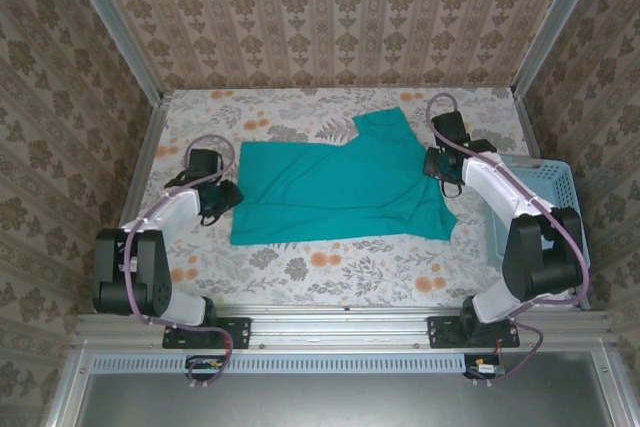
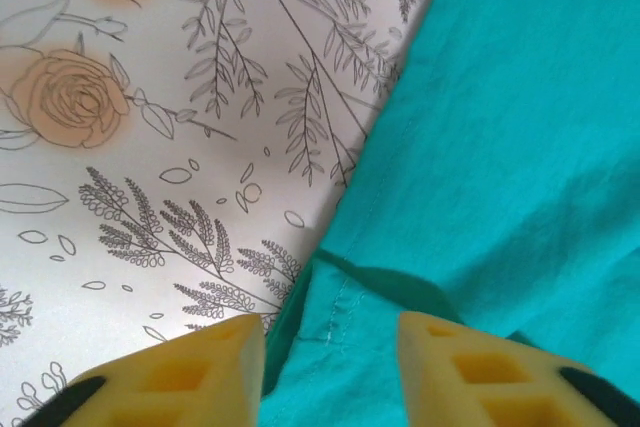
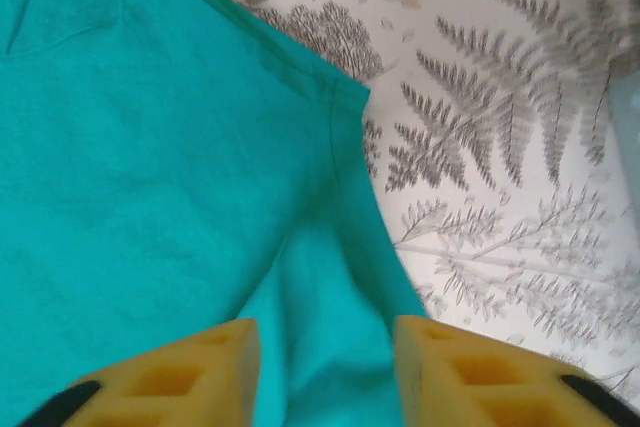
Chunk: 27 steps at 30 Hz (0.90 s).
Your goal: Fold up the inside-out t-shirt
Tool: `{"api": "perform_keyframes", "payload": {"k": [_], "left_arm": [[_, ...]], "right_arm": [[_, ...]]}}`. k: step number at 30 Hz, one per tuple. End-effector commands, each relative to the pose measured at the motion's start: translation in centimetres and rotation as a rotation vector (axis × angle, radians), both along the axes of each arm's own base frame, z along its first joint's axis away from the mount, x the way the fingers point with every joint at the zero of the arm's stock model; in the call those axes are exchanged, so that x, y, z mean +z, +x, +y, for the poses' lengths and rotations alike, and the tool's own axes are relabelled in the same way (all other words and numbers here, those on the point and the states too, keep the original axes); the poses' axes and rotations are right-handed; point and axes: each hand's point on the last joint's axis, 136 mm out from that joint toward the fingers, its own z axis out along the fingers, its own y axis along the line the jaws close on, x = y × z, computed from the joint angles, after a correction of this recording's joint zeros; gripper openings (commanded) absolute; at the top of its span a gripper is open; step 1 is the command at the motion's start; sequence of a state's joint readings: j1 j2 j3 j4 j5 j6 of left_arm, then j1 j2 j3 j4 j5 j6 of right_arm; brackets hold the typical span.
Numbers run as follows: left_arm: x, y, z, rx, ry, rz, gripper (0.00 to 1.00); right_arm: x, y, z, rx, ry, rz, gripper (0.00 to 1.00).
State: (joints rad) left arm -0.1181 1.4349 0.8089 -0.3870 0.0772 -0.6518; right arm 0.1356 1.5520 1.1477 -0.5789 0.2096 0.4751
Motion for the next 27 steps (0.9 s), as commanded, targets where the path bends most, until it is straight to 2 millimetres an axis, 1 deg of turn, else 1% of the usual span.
{"api": "perform_keyframes", "payload": {"k": [1,2,3,4,5,7,9,12,14,18,20,23,25,27], "left_arm": [[2.1,-1.1,1.0,0.018,0.056,-0.020,0.51],[2.8,-2.0,1.5,0.035,0.074,-0.049,0.61],[3.2,-2.9,1.9,0.052,0.083,-0.081,0.65],[3.5,-3.6,1.8,0.054,0.074,-0.116,0.68],[3.8,-4.3,1.2,0.038,0.042,-0.157,0.69],[3.9,-5.2,-0.5,-0.021,-0.027,-0.200,0.70],[3.7,-6.1,-2.5,-0.091,-0.067,-0.199,0.70],[3.0,-6.2,-5.5,-0.200,-0.100,-0.188,0.70],[2.0,-5.9,-6.6,-0.242,-0.094,-0.158,0.69],[-0.2,-5.0,-7.3,-0.257,-0.087,-0.095,0.67],[-1.6,-4.8,-7.0,-0.234,-0.076,-0.052,0.68],[-3.2,-4.8,-6.6,-0.213,-0.084,-0.006,0.68],[-3.9,-4.8,-6.1,-0.199,-0.075,0.008,0.68],[-4.5,-5.1,-5.2,-0.171,-0.072,0.027,0.68]], "right_arm": [[1.4,-1.0,-2.1,-0.047,-0.109,0.011,0.58],[1.6,-1.7,-2.4,-0.059,-0.115,0.002,0.61],[1.7,-2.4,-2.2,-0.055,-0.100,-0.011,0.62],[1.8,-3.2,-1.8,-0.041,-0.086,-0.020,0.63],[1.8,-4.2,-1.4,-0.026,-0.068,-0.032,0.64],[1.1,-6.3,-0.7,-0.017,-0.023,-0.025,0.65],[-0.3,-8.1,0.4,-0.003,0.065,-0.022,0.64],[-2.0,-9.6,2.5,0.036,0.202,-0.022,0.63],[-2.9,-9.8,3.6,0.054,0.258,-0.014,0.62],[-5.1,-10.1,4.2,0.037,0.298,0.029,0.61],[-6.3,-10.2,3.6,-0.015,0.281,0.055,0.60],[-7.9,-9.8,3.1,-0.074,0.281,0.088,0.59],[-8.9,-9.5,2.9,-0.110,0.294,0.103,0.58],[-9.5,-9.4,2.1,-0.164,0.296,0.111,0.58]]}}
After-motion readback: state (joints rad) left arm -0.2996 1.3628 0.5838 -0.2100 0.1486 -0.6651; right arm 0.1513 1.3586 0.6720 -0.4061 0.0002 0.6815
